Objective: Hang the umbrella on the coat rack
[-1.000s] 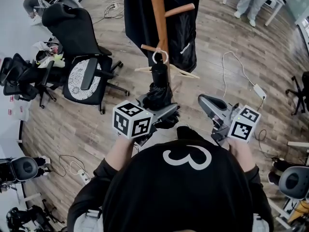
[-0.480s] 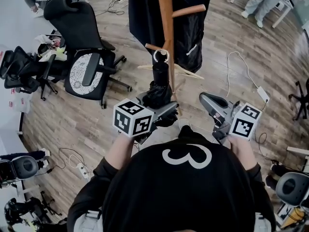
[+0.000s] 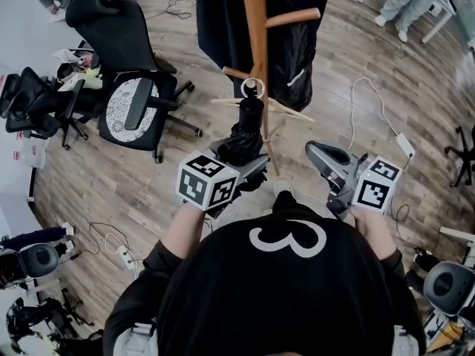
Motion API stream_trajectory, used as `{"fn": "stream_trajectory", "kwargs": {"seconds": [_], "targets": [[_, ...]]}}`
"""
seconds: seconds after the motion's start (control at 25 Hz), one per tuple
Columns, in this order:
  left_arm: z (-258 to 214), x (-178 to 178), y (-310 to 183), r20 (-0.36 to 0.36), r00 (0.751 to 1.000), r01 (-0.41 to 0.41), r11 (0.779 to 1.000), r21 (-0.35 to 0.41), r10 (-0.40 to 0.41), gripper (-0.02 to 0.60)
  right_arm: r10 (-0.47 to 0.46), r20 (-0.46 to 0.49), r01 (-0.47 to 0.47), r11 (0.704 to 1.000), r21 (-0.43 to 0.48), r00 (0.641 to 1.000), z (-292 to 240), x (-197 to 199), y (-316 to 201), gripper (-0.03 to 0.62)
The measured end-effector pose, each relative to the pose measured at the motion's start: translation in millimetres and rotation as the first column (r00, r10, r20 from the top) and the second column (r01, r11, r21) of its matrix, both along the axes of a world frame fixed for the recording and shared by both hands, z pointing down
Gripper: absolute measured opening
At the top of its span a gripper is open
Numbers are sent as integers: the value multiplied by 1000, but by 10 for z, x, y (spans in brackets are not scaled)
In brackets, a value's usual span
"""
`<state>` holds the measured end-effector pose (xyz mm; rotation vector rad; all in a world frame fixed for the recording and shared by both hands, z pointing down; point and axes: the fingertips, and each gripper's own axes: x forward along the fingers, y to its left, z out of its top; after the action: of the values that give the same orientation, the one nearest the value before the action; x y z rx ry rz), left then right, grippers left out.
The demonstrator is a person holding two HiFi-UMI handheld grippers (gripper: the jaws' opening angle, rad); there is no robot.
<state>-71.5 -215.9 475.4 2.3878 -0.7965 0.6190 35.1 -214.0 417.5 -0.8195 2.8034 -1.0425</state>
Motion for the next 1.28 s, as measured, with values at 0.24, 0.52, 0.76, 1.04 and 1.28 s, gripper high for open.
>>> {"fn": "stream_trajectory", "kwargs": {"seconds": [0.24, 0.52, 0.76, 1.04, 1.28], "targets": [[52, -4, -116, -15, 1000, 15, 999, -33, -16, 279, -10, -10, 10, 1000, -21, 1000, 4, 7, -149, 28], [155, 19, -340, -27, 999, 39, 997, -72, -41, 280, -11, -12, 11, 999, -50, 1000, 71, 60, -362, 28], [222, 54, -393, -44, 998, 47, 995, -92, -51, 279, 0, -10, 0, 998, -55, 1000, 127, 107, -389, 27], [294, 82, -527, -44, 997, 55, 992, -114, -60, 279, 11, -17, -12, 998, -66, 1000, 168, 157, -469, 28], [337, 81, -566, -46, 997, 57, 991, -120, -63, 279, 11, -21, -12, 998, -66, 1000, 169, 150, -477, 28]]}}
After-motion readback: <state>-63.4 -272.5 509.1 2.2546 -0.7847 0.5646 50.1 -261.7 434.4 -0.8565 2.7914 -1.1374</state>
